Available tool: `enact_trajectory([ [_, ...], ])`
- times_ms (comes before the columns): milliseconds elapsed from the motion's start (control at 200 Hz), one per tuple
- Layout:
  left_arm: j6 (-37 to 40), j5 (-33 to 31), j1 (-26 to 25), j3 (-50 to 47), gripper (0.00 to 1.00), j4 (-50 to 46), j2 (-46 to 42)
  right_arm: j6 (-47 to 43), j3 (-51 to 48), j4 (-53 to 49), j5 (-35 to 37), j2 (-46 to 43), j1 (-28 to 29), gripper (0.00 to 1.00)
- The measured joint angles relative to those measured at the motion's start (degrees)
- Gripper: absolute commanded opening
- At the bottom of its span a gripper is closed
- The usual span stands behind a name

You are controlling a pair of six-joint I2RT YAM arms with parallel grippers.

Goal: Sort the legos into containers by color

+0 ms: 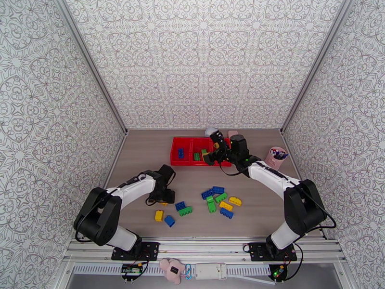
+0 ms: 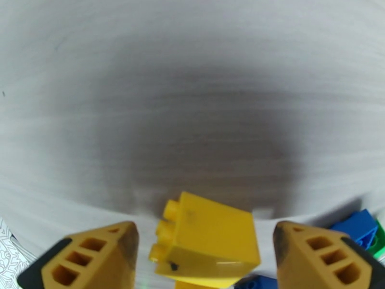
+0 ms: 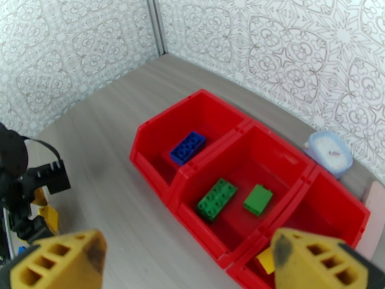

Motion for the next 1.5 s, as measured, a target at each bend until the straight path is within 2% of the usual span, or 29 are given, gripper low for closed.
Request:
enact_trajectory([
  [335,1.03,0.02,0.0,0.57,0.52,0.0,1.62,0.02,0.0,-0.17,0.0,0.17,0.0,0.94],
  [440,1.27,0.07,0.0,0.7,0.43,-0.11,1.62,0.04,0.0,-0.17,0.0,0.17,0.0,0.94],
  [810,1.01,0.04,-0.13,2.05,0.43,-0.11,1.62,0.04,0.0,-0.17,0.0,0.17,0.0,0.94],
  [1075,1.05,0.7,-0.72,8.59,0.44,1.95,2.12,0.22,-0.37,0.2,0.48,-0.42,0.0,0.95],
  [1250,1.49,2.27,-0.87,17.16,0.43,8.02,5.75,0.76,-3.98,2.1,3.58,-4.5,0.0,0.94],
  [1500,3.1,6.16,-1.44,27.04,0.43,21.57,11.87,1.55,-10.03,4.5,8.52,-12.17,-0.96,0.94],
])
